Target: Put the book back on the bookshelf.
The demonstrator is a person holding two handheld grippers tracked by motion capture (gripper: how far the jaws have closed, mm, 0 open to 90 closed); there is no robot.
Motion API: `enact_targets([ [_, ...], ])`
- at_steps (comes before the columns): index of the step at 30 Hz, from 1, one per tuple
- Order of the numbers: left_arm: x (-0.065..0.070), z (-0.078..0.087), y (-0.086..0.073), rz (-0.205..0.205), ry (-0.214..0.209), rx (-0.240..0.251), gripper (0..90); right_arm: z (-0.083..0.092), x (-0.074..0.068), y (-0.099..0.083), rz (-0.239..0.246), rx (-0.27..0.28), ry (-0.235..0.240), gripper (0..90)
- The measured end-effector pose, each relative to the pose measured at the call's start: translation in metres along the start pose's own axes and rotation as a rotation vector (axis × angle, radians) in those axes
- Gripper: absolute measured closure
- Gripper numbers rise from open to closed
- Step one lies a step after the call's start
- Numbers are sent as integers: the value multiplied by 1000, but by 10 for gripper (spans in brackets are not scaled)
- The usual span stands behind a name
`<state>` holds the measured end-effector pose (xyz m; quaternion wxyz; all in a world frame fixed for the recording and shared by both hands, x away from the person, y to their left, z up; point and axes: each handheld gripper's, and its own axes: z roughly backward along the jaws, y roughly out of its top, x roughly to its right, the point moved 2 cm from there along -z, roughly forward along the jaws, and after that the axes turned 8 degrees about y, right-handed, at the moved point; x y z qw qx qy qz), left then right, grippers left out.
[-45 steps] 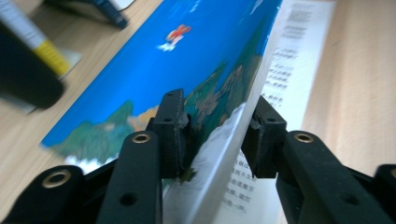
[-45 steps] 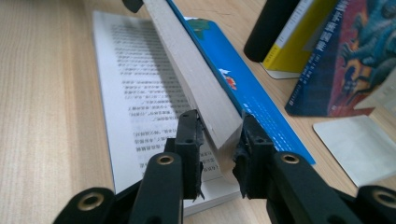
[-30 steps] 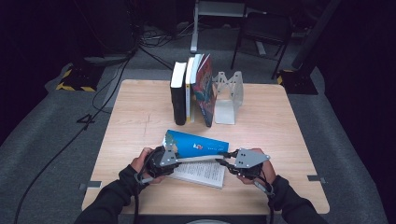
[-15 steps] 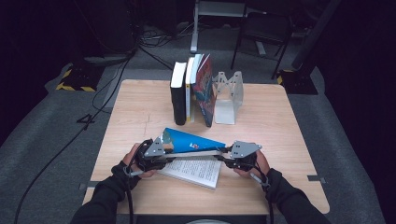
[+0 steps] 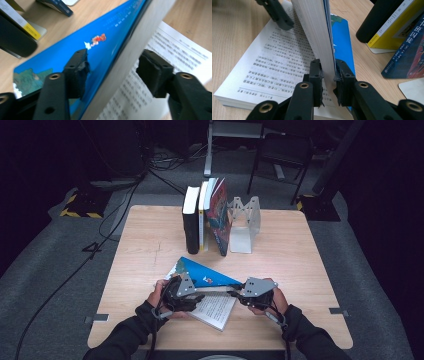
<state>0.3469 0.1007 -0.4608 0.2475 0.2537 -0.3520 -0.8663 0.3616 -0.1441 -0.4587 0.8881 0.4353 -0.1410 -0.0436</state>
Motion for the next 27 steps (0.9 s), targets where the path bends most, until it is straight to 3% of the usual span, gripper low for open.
enact_targets([
  [3,0,0,1,-7,-26,16,639,-1,0,0,2,-3,1,757],
  [6,-2,-2,-4,-8,-90,13,683,-1,0,-1,3,3,3,714],
  [8,-1,-4,-6,-22,-100,15,693,-2,2,-4,-19,12,42,623],
  [9,-1,-3,-6,-24,-99,20,695,-2,5,-7,-31,2,35,553],
  [11,-2,-3,-6,-28,-101,30,701,-1,13,-18,-67,-28,14,520],
  [13,-4,-2,-7,-20,-109,37,704,1,19,-30,-107,-35,18,551],
  [15,-6,-1,-6,-15,-117,51,712,2,20,-37,-75,-44,7,660],
  [16,-6,-1,-6,-15,-117,51,714,2,20,-37,-75,-44,7,660],
  [19,-8,-1,-5,-5,-131,64,713,2,16,-31,-3,-61,-36,724],
  [20,-8,0,-3,-23,-119,62,712,2,16,-31,0,-66,-42,729],
  [22,-7,0,0,-20,-114,60,702,2,15,-29,6,-77,-56,737],
  [26,-1,-2,10,-51,-41,25,644,8,13,-26,9,-94,-68,753],
  [27,0,-4,13,-45,-41,20,631,10,14,-26,0,-94,-67,754],
])
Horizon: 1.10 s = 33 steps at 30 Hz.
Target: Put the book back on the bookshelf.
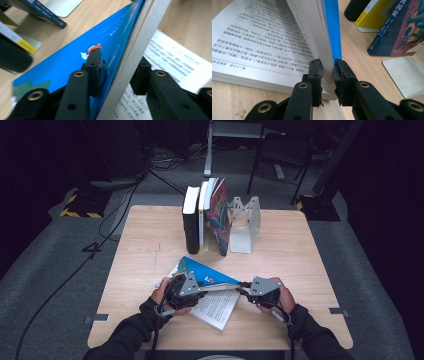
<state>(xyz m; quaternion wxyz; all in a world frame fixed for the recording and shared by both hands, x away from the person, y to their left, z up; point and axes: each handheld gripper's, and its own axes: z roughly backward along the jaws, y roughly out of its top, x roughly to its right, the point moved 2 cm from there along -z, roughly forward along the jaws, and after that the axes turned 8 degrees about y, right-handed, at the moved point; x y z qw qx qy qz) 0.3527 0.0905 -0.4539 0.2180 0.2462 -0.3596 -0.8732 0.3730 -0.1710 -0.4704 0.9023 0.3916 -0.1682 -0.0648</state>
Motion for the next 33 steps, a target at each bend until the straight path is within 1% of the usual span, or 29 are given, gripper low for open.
enact_targets([
  [2,0,-5,5,15,0,-7,615,6,2,-2,-5,-8,-9,754],
  [4,1,-8,8,18,2,-6,598,8,3,-3,-8,-10,-16,754],
  [7,7,-19,19,-8,1,-10,610,18,7,-10,-21,-26,-35,754],
  [9,10,-24,23,-25,0,-11,650,22,8,-14,-27,-37,-51,753],
  [11,14,-28,27,-53,13,5,693,25,11,-17,-39,-41,-62,745],
  [12,14,-30,27,-53,4,12,709,27,13,-18,-46,-39,-74,739],
  [13,15,-31,26,-46,-10,30,723,28,14,-19,-47,-40,-79,733],
  [15,14,-32,24,-43,-13,66,741,30,17,-21,-51,-39,-85,707],
  [16,14,-31,23,-35,-19,79,745,31,18,-22,-66,-29,-78,693],
  [17,12,-31,22,-15,-28,93,748,32,19,-22,-81,-19,-69,687],
  [18,9,-31,21,16,-40,107,751,35,21,-22,-101,7,-62,629],
  [19,9,-31,21,16,-40,107,751,35,21,-22,-101,7,-62,629],
  [20,6,-30,19,44,-49,123,751,39,25,-23,-131,45,-87,517],
  [22,0,-26,18,87,-68,153,754,45,34,-28,-205,69,-97,435],
  [23,-3,-23,17,104,-73,168,755,46,37,-32,-239,91,-92,427],
  [24,-6,-22,17,122,-78,180,756,45,41,-38,-280,88,-94,416],
  [25,-8,-20,17,142,-84,189,757,43,43,-42,-284,67,-100,404],
  [26,-11,-19,17,160,-88,199,757,41,44,-46,-282,48,-108,411],
  [27,-14,-17,16,184,-94,211,758,39,46,-50,-297,38,-109,416],
  [28,-17,-15,15,198,-102,220,759,36,46,-53,-324,38,-89,417],
  [29,-19,-14,14,211,-110,226,759,33,46,-55,-329,30,-77,420],
  [30,-20,-13,13,219,-114,235,759,30,45,-55,-326,17,-76,420],
  [31,-22,-11,13,224,-117,242,759,25,44,-56,-314,-5,-67,419],
  [32,-23,-10,12,234,-121,245,759,19,42,-57,-301,-38,-52,416],
  [33,-24,-9,12,238,-121,248,759,14,41,-58,-305,-58,-31,398],
])
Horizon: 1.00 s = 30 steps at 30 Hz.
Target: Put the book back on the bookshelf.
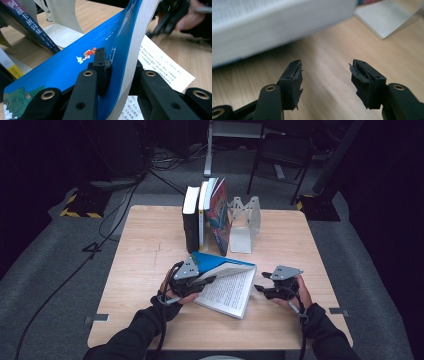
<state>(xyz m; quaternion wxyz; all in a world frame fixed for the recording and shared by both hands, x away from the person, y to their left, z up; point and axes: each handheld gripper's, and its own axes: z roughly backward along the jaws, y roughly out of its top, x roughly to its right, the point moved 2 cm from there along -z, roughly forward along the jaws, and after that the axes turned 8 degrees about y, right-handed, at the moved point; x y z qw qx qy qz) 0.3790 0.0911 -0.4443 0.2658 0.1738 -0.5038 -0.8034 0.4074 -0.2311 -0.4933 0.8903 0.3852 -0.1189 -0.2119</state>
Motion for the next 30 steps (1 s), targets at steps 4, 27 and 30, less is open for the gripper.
enact_targets([
  [4,-2,3,1,9,-9,10,759,-6,-8,2,2,33,105,387],
  [27,7,34,16,102,-71,89,785,52,-45,63,73,370,40,446],
  [30,8,37,13,71,-69,76,783,52,-47,69,74,389,40,446],
])
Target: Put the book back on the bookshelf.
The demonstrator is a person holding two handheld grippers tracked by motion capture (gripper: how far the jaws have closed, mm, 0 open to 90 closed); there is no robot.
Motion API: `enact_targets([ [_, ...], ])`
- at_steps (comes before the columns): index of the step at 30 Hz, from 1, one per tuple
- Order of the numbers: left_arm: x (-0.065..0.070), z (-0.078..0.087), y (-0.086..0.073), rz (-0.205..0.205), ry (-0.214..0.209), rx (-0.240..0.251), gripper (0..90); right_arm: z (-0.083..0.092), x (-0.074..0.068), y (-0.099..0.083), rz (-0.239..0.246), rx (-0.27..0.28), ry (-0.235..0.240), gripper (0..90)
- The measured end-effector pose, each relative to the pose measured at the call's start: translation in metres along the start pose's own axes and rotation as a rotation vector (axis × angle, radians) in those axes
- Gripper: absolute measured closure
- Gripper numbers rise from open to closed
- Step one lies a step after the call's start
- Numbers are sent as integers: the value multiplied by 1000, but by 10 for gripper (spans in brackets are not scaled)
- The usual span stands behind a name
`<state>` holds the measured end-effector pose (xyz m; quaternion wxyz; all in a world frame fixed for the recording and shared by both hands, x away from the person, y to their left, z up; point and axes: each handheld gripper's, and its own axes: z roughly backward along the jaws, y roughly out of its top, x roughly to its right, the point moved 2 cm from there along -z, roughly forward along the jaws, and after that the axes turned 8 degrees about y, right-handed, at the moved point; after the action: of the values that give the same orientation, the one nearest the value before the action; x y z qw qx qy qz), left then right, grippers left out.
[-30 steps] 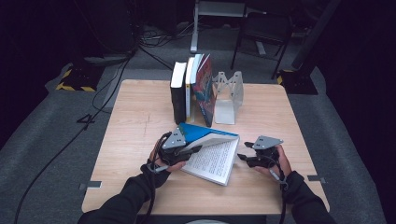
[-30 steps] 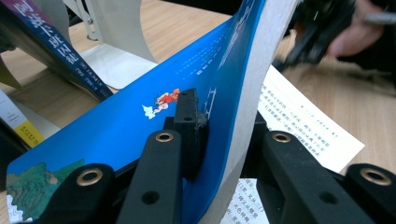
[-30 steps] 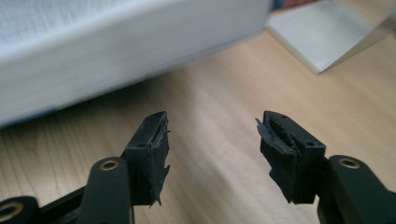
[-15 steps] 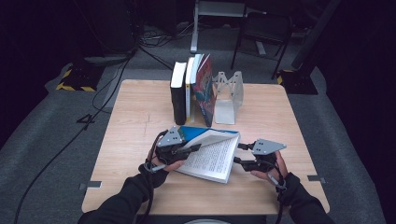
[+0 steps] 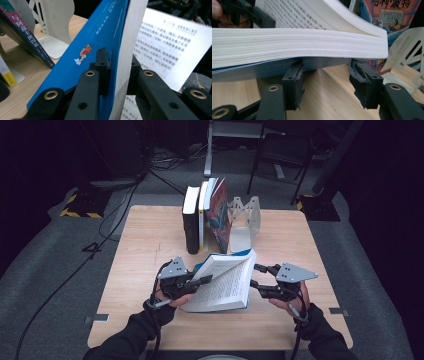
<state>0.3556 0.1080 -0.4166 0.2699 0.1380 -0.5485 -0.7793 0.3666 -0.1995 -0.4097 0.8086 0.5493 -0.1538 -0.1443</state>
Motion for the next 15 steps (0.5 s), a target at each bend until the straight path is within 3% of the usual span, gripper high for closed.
enact_targets([
  [6,2,5,-6,-17,-10,-12,771,-6,-6,10,8,26,6,445],
  [15,3,7,-15,-25,4,-51,642,-15,-13,25,23,38,-16,408],
])
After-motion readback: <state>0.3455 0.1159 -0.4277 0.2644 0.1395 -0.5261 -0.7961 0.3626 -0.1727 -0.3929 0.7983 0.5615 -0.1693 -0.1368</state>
